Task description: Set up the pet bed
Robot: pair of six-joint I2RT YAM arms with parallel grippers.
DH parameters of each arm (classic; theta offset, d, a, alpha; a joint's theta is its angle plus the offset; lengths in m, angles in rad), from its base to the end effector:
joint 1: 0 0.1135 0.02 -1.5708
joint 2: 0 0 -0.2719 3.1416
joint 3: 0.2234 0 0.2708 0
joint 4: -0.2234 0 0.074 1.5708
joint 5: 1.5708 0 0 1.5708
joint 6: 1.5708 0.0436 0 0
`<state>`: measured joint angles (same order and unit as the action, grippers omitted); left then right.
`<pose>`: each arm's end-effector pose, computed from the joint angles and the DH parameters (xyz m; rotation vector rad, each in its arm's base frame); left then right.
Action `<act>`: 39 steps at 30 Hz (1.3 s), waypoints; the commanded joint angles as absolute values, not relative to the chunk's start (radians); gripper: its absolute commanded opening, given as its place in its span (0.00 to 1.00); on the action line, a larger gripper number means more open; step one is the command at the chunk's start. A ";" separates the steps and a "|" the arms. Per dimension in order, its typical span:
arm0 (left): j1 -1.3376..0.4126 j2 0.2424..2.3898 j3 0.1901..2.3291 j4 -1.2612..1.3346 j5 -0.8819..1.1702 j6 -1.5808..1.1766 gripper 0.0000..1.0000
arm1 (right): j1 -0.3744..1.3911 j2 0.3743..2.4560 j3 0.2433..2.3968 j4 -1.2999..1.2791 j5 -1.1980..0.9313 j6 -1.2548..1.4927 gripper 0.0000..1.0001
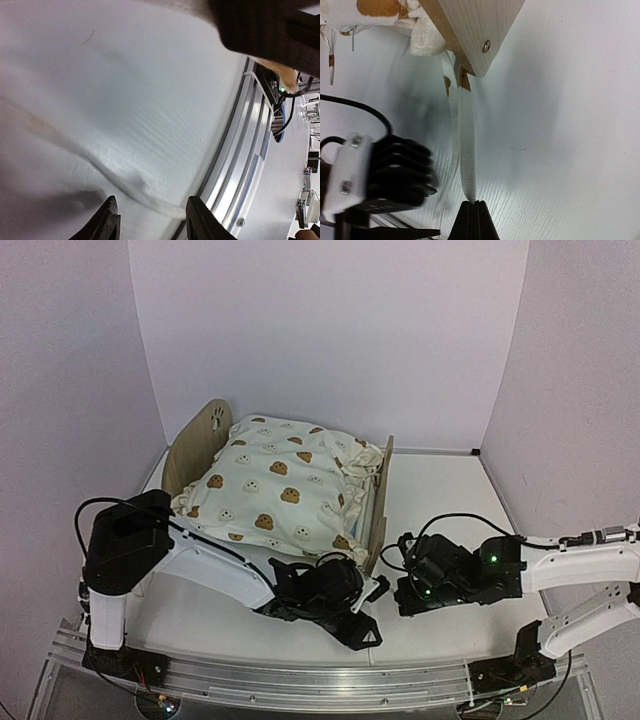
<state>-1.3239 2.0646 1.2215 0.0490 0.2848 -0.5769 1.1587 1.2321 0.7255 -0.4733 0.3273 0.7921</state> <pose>0.0982 -0.4399 0.1130 1.1289 2.4479 -1.1201 0.1145 0.2270 0.1985 -0.3345 2.4988 0.4013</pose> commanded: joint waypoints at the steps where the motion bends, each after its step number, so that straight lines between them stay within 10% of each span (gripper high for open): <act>1: -1.327 1.818 1.096 0.092 0.290 -0.573 0.52 | 1.158 1.295 0.777 -0.485 0.264 0.821 0.00; 22: -1.325 1.376 0.832 -0.201 -0.215 -0.652 0.60 | 1.172 1.764 0.928 -0.201 0.000 0.930 0.00; 26: -1.325 1.389 0.842 -0.204 -0.236 -0.644 0.60 | 1.173 1.750 0.919 -0.202 -0.015 0.913 0.24; 39: -1.324 1.480 0.882 -0.132 -0.284 -0.620 0.60 | 1.173 1.516 0.872 -0.437 0.055 0.810 0.50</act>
<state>-1.3239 1.4506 0.8375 -0.1886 -0.2494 -0.6318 1.1675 1.6181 0.9003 -0.3347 0.0113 0.8451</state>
